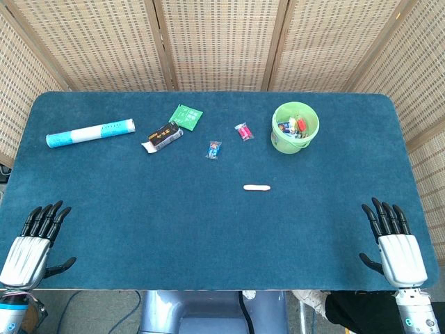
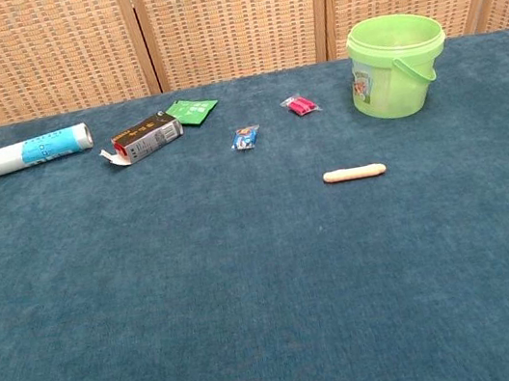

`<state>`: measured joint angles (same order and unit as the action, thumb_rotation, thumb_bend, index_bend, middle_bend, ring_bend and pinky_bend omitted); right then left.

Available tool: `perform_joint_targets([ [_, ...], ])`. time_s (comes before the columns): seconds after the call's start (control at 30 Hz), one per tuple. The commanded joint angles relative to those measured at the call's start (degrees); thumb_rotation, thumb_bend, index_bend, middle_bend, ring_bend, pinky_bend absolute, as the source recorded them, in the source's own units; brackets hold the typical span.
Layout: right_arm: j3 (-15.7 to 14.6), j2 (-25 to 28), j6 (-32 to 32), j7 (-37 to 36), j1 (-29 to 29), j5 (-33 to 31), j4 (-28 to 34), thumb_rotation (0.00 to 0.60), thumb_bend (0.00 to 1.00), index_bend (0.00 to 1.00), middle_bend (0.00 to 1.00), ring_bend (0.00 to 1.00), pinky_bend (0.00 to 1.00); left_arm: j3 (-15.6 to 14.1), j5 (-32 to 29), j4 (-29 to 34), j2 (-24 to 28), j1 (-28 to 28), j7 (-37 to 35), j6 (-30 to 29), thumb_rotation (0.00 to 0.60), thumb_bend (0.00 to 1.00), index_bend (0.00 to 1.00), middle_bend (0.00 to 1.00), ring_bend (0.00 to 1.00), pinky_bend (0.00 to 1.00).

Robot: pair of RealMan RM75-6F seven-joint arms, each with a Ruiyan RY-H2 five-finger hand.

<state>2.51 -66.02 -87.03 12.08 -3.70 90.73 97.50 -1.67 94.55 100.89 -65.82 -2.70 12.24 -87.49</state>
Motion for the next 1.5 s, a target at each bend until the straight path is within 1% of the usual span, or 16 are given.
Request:
perform_joint_targets([
  [0.03, 0.22, 0.11, 1.21, -0.35, -0.46, -1.13, -0.02, 0.600, 0.00, 0.00, 0.00, 0.00, 0.00, 0.17, -0.21, -0.16, 0.00, -0.14, -0.26, 0.13, 0.600, 0.00, 0.00, 0.00, 0.00, 0.00],
  [0.27, 1.30, -1.34, 1.91, 2.82, -1.32, -2.53, 0.09, 0.600, 0.00, 0.00, 0.00, 0.00, 0.00, 0.82, -1.82, -0.35, 0.44, -0.32, -1.54, 0.48, 0.600, 0.00, 0.00, 0.00, 0.00, 0.00],
  [0.43, 1.94, -1.70, 5.31, 3.00, -3.37, -3.75, 0.50, 0.600, 0.00, 0.00, 0.00, 0.00, 0.00, 0.96, -2.21, -0.47, 0.36, -0.42, -1.69, 0.65, 0.600, 0.00, 0.00, 0.00, 0.00, 0.00],
  [0.5, 3.10, -1.62, 8.49, 3.28, -5.84, -4.34, 0.85, 0.600, 0.00, 0.00, 0.00, 0.00, 0.00, 1.12, -2.66, -0.62, 0.01, -0.70, -1.25, 1.24, 0.600, 0.00, 0.00, 0.00, 0.00, 0.00],
  [0.57, 4.83, -1.30, 13.51, 3.19, -9.38, -6.09, 1.33, 0.600, 0.00, 0.01, 0.00, 0.00, 0.00, 1.38, -3.46, -0.85, -0.55, -1.12, -0.34, 2.16, 0.600, 0.00, 0.00, 0.00, 0.00, 0.00],
  [0.63, 7.08, -1.08, 20.18, 2.33, -14.04, -8.73, 1.20, 0.600, 0.01, 0.04, 0.00, 0.00, 0.00, 1.76, -4.68, -1.08, -1.22, -1.59, 0.86, 3.24, 0.600, 0.00, 0.00, 0.00, 0.00, 0.00],
  [0.77, 10.83, -2.74, 30.29, 0.78, -21.94, -13.60, -2.00, 0.600, 0.12, 0.14, 0.00, 0.00, 0.00, 2.64, -7.21, -1.20, -2.28, -2.12, 2.86, 4.47, 0.600, 0.00, 0.00, 0.00, 0.00, 0.00],
  [0.8, 11.53, -3.46, 32.07, 0.42, -23.47, -14.80, -2.62, 0.600, 0.14, 0.18, 0.00, 0.00, 0.00, 2.85, -7.79, -1.15, -2.45, -2.23, 3.11, 4.70, 0.600, 0.00, 0.00, 0.00, 0.00, 0.00],
  [0.9, 13.26, -6.13, 36.72, -0.77, -27.54, -18.09, -3.98, 0.600, 0.17, 0.29, 0.00, 0.00, 0.00, 3.33, -9.01, -1.18, -2.82, -2.57, 3.79, 5.25, 0.600, 0.00, 0.00, 0.00, 0.00, 0.00],
  [1.0, 14.95, -9.73, 41.11, -1.06, -31.80, -23.51, -6.74, 0.600, 0.21, 0.33, 0.00, 0.00, 0.00, 3.79, -10.27, -1.39, -3.34, -3.04, 4.78, 5.99, 0.600, 0.00, 0.00, 0.00, 0.00, 0.00],
  [1.07, 15.87, -12.41, 42.88, -0.69, -34.33, -27.15, -9.26, 0.600, 0.26, 0.36, 0.00, 0.00, 0.00, 3.98, -10.90, -1.73, -3.59, -3.33, 4.91, 6.45, 0.600, 0.00, 0.00, 0.00, 0.00, 0.00],
  [1.2, 16.73, -18.20, 44.14, 0.71, -38.24, -34.01, -15.44, 0.600, 0.34, 0.38, 0.00, 0.00, 0.00, 4.42, -12.37, -2.27, -3.85, -3.78, 4.98, 7.24, 0.600, 0.00, 0.00, 0.00, 0.00, 0.00],
  [1.27, 16.81, -22.28, 45.59, 1.06, -40.44, -39.00, -20.39, 0.600, 0.37, 0.39, 0.00, 0.00, 0.00, 5.04, -13.73, -2.54, -3.89, -4.08, 4.75, 7.71, 0.600, 0.00, 0.00, 0.00, 0.00, 0.00],
  [1.33, 16.70, -24.68, 45.59, 1.62, -41.73, -41.25, -23.44, 0.600, 0.40, 0.41, 0.00, 0.00, 0.00, 5.10, -14.20, -2.66, -3.94, -4.21, 4.92, 7.90, 0.600, 0.00, 0.00, 0.00, 0.00, 0.00],
  [1.4, 16.54, -25.83, 45.45, 1.88, -42.30, -42.18, -24.83, 0.600, 0.43, 0.42, 0.00, 0.00, 0.00, 5.05, -14.42, -2.70, -4.01, -4.26, 5.02, 8.03, 0.600, 0.00, 0.00, 0.00, 0.00, 0.00],
  [1.5, 16.13, -27.43, 45.40, 2.34, -43.13, -43.38, -26.77, 0.600, 0.44, 0.42, 0.00, 0.00, 0.00, 5.00, -14.69, -2.62, -4.05, -4.39, 5.15, 8.20, 0.600, 0.00, 0.00, 0.00, 0.00, 0.00],
])
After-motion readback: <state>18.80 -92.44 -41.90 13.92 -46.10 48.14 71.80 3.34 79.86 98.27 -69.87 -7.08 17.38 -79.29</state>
